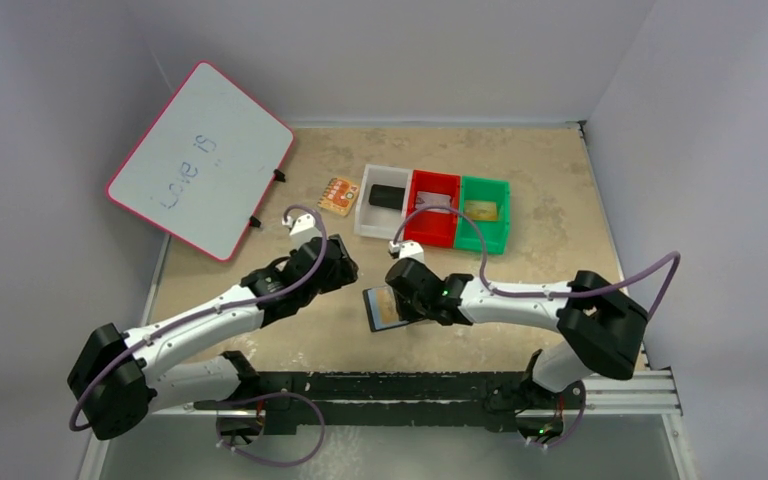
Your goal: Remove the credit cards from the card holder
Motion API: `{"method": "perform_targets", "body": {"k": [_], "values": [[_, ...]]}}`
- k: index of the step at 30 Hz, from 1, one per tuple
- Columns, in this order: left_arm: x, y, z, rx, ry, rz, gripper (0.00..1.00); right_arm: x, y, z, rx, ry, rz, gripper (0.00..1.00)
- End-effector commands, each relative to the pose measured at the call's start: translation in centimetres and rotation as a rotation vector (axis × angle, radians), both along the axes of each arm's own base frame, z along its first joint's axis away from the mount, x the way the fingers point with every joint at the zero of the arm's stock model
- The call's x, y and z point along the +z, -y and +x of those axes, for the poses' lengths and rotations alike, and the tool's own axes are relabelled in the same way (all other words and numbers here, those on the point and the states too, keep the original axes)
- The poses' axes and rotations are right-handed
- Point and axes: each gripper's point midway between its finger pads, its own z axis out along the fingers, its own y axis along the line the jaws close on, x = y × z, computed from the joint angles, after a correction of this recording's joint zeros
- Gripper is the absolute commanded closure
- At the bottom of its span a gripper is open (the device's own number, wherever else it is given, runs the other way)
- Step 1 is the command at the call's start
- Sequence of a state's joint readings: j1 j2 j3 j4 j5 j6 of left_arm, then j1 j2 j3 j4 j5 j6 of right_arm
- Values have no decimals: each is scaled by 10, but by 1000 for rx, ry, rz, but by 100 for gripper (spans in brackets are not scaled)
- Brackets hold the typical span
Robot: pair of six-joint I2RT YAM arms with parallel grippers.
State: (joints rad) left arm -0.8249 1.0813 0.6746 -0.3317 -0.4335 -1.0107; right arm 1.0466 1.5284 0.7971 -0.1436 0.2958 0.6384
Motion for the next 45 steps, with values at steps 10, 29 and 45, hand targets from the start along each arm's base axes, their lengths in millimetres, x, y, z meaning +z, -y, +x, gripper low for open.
{"method": "perform_targets", "body": {"k": [10, 29, 45], "values": [[9, 87, -6, -267, -16, -339, 41, 49, -27, -7, -125, -85, 638, 78], [-56, 146, -22, -239, -121, -417, 41, 29, 2, -20, -276, -185, 888, 74], [-35, 198, -39, -415, -129, -591, 46, 32, 51, -19, -431, -97, 750, 39]]}}
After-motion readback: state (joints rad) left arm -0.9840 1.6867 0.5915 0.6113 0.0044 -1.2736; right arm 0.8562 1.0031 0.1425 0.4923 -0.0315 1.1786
